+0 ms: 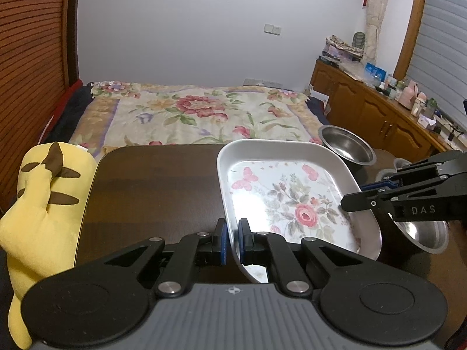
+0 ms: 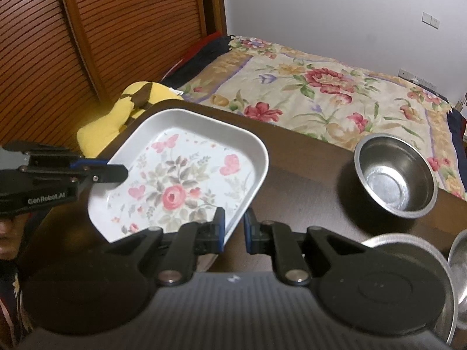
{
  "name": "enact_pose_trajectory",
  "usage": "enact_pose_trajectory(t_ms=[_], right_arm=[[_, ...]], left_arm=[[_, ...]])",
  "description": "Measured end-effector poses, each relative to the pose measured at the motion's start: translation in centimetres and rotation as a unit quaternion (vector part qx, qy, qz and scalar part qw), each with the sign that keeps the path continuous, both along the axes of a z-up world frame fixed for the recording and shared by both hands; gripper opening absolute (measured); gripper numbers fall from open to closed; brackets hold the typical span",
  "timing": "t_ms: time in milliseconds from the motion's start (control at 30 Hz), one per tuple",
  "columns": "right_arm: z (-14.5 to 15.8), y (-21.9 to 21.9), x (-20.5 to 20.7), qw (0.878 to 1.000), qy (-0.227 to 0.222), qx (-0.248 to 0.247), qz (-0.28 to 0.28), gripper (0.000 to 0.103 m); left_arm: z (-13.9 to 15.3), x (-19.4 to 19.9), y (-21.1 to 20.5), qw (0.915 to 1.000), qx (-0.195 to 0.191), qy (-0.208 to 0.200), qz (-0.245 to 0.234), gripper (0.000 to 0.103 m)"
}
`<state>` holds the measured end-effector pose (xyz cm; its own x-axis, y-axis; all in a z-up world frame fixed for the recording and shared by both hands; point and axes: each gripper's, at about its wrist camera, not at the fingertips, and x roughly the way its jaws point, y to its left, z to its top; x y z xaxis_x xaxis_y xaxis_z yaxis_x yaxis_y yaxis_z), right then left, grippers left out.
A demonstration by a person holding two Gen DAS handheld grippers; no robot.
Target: Organize plates and bowls
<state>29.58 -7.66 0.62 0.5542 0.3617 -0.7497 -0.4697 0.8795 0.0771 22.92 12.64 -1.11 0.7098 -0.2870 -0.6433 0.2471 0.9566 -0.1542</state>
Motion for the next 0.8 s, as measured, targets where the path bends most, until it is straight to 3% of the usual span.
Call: enact_pose_trajectory(t_ms=[800], right_arm=[[-1.1, -2.0, -6.3, 1.0, 0.007, 0.029, 0.01, 0.015]], left_arm=[[-1.2, -7.5, -1.1, 0.9994, 0.004, 0.016, -0.03, 0.01]])
